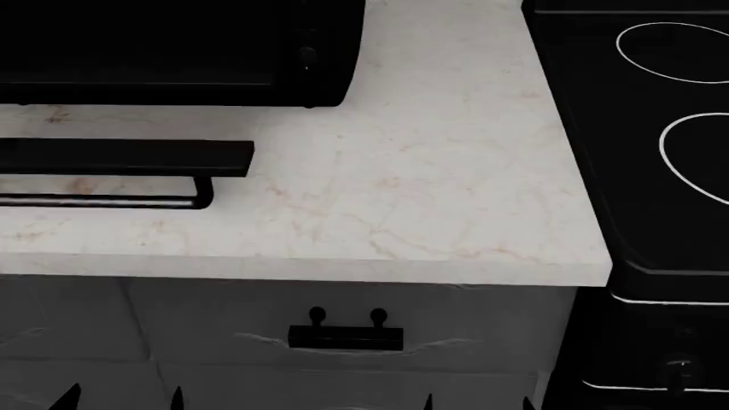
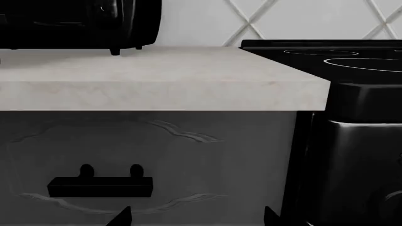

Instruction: Close the toaster oven door.

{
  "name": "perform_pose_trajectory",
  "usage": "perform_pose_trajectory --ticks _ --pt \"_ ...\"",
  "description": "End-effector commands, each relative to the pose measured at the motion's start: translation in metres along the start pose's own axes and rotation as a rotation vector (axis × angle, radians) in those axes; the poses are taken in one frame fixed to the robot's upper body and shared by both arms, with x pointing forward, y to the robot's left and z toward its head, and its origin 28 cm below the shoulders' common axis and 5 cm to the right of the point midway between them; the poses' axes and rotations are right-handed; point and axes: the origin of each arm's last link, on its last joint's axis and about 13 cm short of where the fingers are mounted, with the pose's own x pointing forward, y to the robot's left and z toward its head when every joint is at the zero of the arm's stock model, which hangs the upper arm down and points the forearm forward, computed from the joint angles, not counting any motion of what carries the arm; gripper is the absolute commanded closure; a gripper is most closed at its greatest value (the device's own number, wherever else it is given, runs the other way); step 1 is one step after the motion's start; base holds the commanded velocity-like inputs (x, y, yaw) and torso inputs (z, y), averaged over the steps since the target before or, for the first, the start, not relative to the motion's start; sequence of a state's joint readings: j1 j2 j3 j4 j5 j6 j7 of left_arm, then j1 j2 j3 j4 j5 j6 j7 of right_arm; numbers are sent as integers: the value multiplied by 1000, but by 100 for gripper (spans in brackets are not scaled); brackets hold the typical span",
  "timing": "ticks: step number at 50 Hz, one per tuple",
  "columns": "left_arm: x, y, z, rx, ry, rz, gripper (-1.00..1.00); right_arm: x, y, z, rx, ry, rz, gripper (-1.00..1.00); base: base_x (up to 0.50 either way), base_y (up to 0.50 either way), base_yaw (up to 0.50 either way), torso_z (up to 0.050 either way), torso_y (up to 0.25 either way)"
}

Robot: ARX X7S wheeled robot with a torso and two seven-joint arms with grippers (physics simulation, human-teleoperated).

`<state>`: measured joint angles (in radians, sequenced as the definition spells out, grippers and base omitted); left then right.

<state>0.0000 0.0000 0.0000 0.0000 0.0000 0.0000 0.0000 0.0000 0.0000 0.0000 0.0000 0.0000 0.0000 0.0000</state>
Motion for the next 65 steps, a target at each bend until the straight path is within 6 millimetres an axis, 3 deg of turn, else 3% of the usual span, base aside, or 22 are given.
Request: perform_pose_trajectory --ticks 1,13,42,47,50,57,61,65 --pt "-1 0 0 0 0 0 -100 -1 1 1 0 0 0 -100 0 0 0 0 0" --pt "3 2 -5 -20 26 -29 -100 5 1 -1 0 -4 -3 -100 0 0 0 27 0" --pt "-1 1 9 14 -5 -36 -100 3 1 13 11 -38 8 -100 0 0 0 50 0" --pt "27 13 51 27 -2 -37 -100 18 -14 58 -30 -149 -48 -100 0 0 0 0 0" --pt "36 22 67 23 19 -17 -100 20 -29 97 -48 -267 -95 -100 0 0 0 0 0" --pt "43 37 103 19 -59 -9 -100 5 -54 170 -114 -473 -157 -100 0 0 0 0 0" --pt "42 45 124 58 -93 -12 -100 -14 -64 218 -156 -614 -184 -100 0 0 0 0 0" --pt "47 54 144 74 -93 -2 -100 -31 -69 246 -189 -675 -199 -100 0 0 0 0 0"
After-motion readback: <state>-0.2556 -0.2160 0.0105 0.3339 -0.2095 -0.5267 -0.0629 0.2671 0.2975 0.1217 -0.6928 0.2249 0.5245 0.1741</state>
